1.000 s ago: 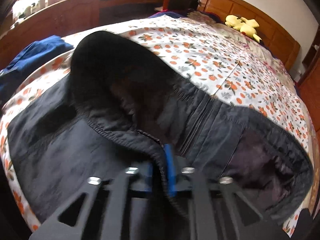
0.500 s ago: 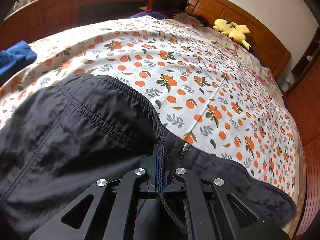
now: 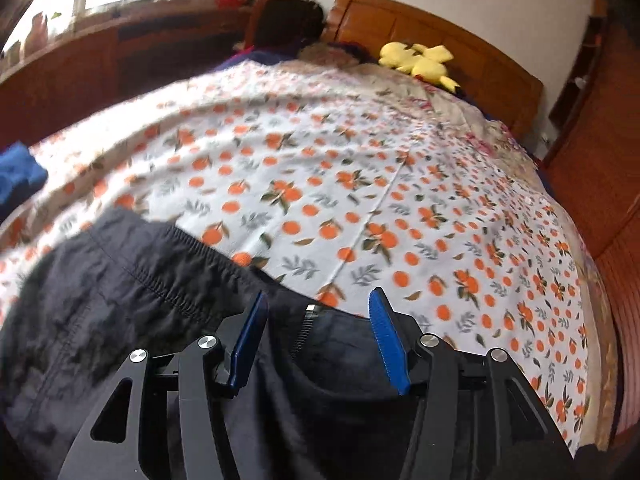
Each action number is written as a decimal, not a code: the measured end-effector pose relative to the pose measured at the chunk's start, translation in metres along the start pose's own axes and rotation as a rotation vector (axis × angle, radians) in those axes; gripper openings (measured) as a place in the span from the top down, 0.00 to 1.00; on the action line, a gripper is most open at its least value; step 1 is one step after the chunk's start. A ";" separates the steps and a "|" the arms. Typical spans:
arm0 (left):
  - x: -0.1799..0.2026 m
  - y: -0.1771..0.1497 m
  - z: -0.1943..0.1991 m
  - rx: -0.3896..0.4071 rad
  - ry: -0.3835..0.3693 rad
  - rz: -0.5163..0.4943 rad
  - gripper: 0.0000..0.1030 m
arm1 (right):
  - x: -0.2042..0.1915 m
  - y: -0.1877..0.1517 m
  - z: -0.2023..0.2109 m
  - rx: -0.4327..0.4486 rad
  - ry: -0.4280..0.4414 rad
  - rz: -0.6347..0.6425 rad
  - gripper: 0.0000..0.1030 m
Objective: Fold large clothes
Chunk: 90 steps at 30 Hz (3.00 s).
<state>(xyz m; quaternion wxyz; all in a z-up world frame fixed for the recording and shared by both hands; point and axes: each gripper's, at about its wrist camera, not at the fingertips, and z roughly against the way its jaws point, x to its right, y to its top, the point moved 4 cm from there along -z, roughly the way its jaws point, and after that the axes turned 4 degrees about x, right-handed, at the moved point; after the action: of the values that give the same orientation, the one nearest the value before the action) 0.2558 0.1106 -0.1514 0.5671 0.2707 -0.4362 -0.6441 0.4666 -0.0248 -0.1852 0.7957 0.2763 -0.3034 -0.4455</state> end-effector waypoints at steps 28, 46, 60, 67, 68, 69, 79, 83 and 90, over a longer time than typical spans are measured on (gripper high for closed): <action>0.028 0.000 -0.033 -0.030 -0.048 -0.028 0.09 | 0.181 -0.113 -0.037 -0.222 -0.041 -0.403 0.75; 0.032 0.000 -0.034 -0.032 -0.057 -0.035 0.09 | 0.200 -0.096 0.014 -0.079 -0.266 -0.342 0.63; 0.045 -0.004 -0.022 -0.019 -0.076 -0.062 0.09 | 0.101 -0.178 0.146 -0.056 -0.035 -0.213 0.63; 0.056 -0.007 -0.019 -0.017 -0.073 -0.082 0.09 | 0.113 -0.225 0.159 -0.102 -0.088 -0.241 0.63; 0.057 -0.007 -0.019 -0.015 -0.072 -0.085 0.09 | 0.117 -0.234 0.153 -0.128 -0.098 -0.249 0.63; 0.059 -0.007 -0.018 -0.013 -0.071 -0.088 0.09 | 0.121 -0.247 0.144 -0.162 -0.086 -0.271 0.61; 0.069 -0.013 -0.009 -0.004 -0.054 -0.111 0.09 | 0.120 -0.244 0.169 -0.099 -0.124 -0.313 0.60; 0.073 -0.018 -0.002 0.001 -0.037 -0.124 0.09 | 0.100 -0.220 0.191 -0.011 -0.097 -0.259 0.59; 0.073 -0.034 0.017 0.004 0.014 -0.113 0.04 | 0.029 -0.191 0.179 0.040 0.101 -0.187 0.58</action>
<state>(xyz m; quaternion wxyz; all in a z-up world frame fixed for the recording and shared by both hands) 0.2093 0.0439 -0.1624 0.5321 0.3005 -0.4175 -0.6725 0.2446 -0.1665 -0.1949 0.7593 0.3415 -0.2445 -0.4970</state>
